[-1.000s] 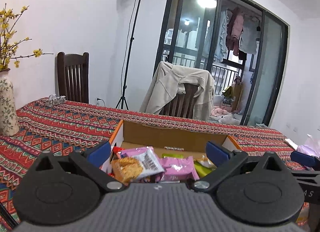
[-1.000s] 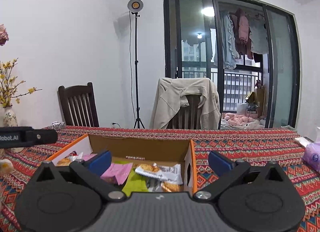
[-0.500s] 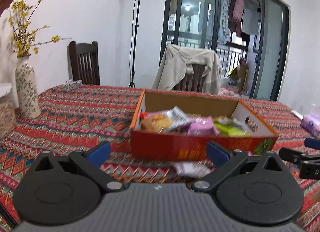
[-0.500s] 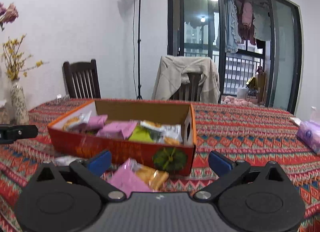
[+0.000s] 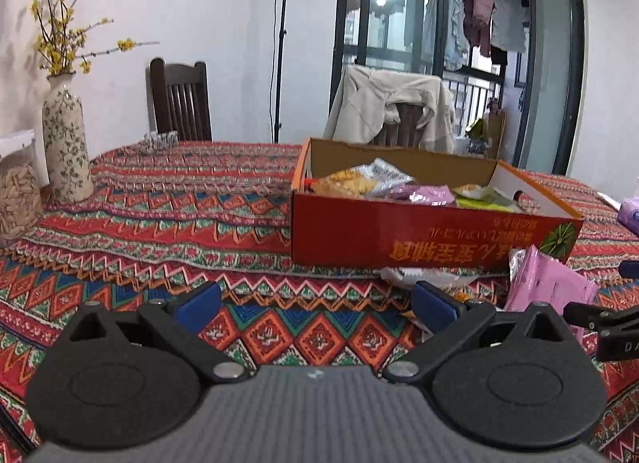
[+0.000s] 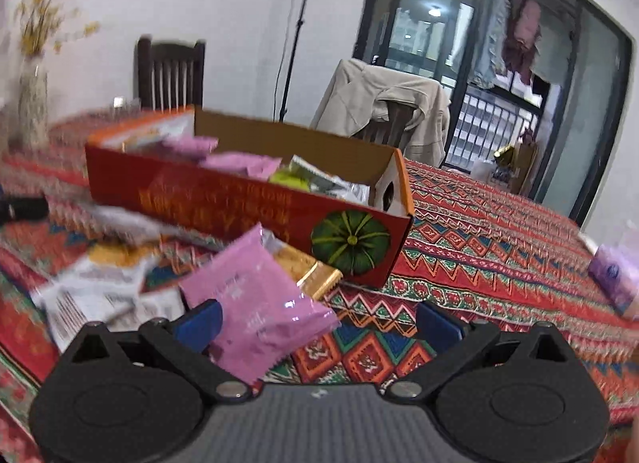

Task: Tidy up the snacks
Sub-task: 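Move both grippers back to the snack pile, then grasp a pink packet with the right gripper while the left grasps a white packet, then carry the pink and white packets over the box with both grippers, then open both grippers to drop the pink and white packets into the box, then move both grippers back to the snack pile, then grasp a cracker packet with the right gripper while the left grasps another cracker packet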

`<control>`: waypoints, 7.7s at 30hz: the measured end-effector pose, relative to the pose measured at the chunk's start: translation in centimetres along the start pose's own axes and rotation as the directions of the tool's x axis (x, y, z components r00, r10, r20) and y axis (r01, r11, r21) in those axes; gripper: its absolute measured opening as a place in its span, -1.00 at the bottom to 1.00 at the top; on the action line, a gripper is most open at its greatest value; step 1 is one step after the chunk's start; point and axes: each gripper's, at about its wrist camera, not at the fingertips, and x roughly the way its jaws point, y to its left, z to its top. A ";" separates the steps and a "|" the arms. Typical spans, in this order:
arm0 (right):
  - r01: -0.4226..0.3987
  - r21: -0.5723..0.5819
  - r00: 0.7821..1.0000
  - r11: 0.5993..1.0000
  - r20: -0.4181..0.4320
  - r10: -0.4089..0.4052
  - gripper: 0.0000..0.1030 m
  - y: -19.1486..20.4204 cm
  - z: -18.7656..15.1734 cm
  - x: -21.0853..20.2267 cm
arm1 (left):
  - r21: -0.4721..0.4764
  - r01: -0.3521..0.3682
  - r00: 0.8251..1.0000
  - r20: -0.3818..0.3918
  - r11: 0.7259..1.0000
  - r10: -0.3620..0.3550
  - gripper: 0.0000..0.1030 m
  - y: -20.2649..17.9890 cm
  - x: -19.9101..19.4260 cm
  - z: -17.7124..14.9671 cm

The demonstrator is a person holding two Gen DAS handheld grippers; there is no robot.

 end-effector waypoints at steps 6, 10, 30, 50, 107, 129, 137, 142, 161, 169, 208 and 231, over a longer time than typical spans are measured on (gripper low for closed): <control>-0.031 -0.165 0.999 0.986 0.006 0.033 1.00 2.3 0.5 0.5 | -0.028 0.006 1.000 -0.002 1.000 -0.006 1.00 0.4 0.0 0.0; -0.032 -0.251 0.999 0.967 -0.004 0.032 1.00 3.6 0.7 1.6 | -0.036 0.002 1.000 -0.004 0.999 -0.002 1.00 0.6 0.1 0.0; -0.105 -0.111 0.985 0.988 0.124 0.118 0.19 1.5 -0.2 -0.9 | -0.055 0.002 1.000 -0.029 0.998 -0.003 1.00 0.8 0.5 0.0; -0.098 0.283 0.988 0.954 0.146 0.058 0.19 -5.4 -1.4 -0.9 | -0.008 -0.004 0.999 -0.039 1.000 0.004 1.00 -0.7 0.3 1.2; -0.093 0.478 0.983 0.874 0.186 0.002 0.19 -8.6 -2.8 -0.9 | 0.028 0.053 0.969 -0.244 0.998 -0.044 -0.02 -8.1 4.5 6.2; -0.102 0.294 0.946 0.950 0.324 0.001 0.19 -5.3 6.2 -1.5 | -0.020 0.051 0.998 -0.046 0.998 -0.052 -0.02 -8.7 5.4 11.3; -0.101 0.285 0.948 0.953 0.318 0.006 0.19 -4.4 10.9 2.8 | -0.064 0.008 1.000 -0.013 0.998 -0.009 -0.02 -8.2 9.1 12.9; -0.094 0.299 0.949 0.950 0.315 -0.005 0.19 -4.1 11.6 6.1 | -0.085 -0.023 1.000 0.006 0.996 0.024 -0.02 -7.8 11.7 13.2; -0.140 0.321 0.959 0.937 0.278 0.047 1.00 -5.4 8.4 8.0 | -0.132 -0.045 0.991 0.116 0.990 0.061 1.00 -6.0 12.0 10.5; -0.133 0.333 0.961 0.933 0.273 0.040 1.00 -5.5 8.2 7.9 | -0.146 -0.058 0.990 0.116 0.988 0.075 1.00 -5.8 12.0 10.6; -0.127 0.252 0.968 0.959 0.245 0.064 1.00 -3.1 2.2 -4.5 | -0.083 -0.039 0.996 0.079 0.996 0.046 1.00 -1.0 -0.4 4.8; -0.076 0.288 0.980 0.955 -0.153 0.124 1.00 -0.3 3.9 6.4 | -0.147 -0.046 0.999 0.009 0.988 0.048 1.00 2.7 1.3 1.3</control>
